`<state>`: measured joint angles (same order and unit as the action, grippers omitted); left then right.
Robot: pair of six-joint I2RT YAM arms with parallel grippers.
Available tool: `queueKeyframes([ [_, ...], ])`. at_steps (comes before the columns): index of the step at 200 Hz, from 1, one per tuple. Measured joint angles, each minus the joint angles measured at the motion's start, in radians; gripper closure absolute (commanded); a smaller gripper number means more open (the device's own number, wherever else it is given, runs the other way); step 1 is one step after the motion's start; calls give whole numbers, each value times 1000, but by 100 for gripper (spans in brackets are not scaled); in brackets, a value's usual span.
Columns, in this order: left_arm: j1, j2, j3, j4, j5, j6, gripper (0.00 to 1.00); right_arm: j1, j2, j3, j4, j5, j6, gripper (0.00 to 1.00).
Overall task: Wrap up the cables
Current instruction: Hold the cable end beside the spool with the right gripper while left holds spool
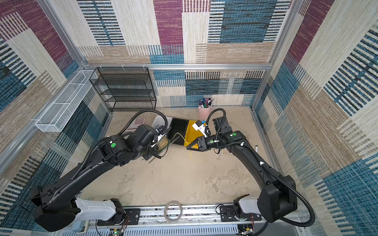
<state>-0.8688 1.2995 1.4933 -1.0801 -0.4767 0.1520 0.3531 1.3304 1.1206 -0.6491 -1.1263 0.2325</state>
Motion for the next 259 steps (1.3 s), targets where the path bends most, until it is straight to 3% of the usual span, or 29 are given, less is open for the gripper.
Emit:
queueKeyframes([
  [33,0,-6,-12,14,-14,0,100,0,-23,-59,65,-35,56,77],
  [132,-2,-12,-24,53,-70,0,100,1,-83,-180,206,-68,182,81],
  [170,-1,-17,-21,66,-95,0,100,8,-113,-231,262,-85,238,74],
  [259,-17,-35,-25,82,-96,0,100,10,-86,-214,356,-86,290,80],
])
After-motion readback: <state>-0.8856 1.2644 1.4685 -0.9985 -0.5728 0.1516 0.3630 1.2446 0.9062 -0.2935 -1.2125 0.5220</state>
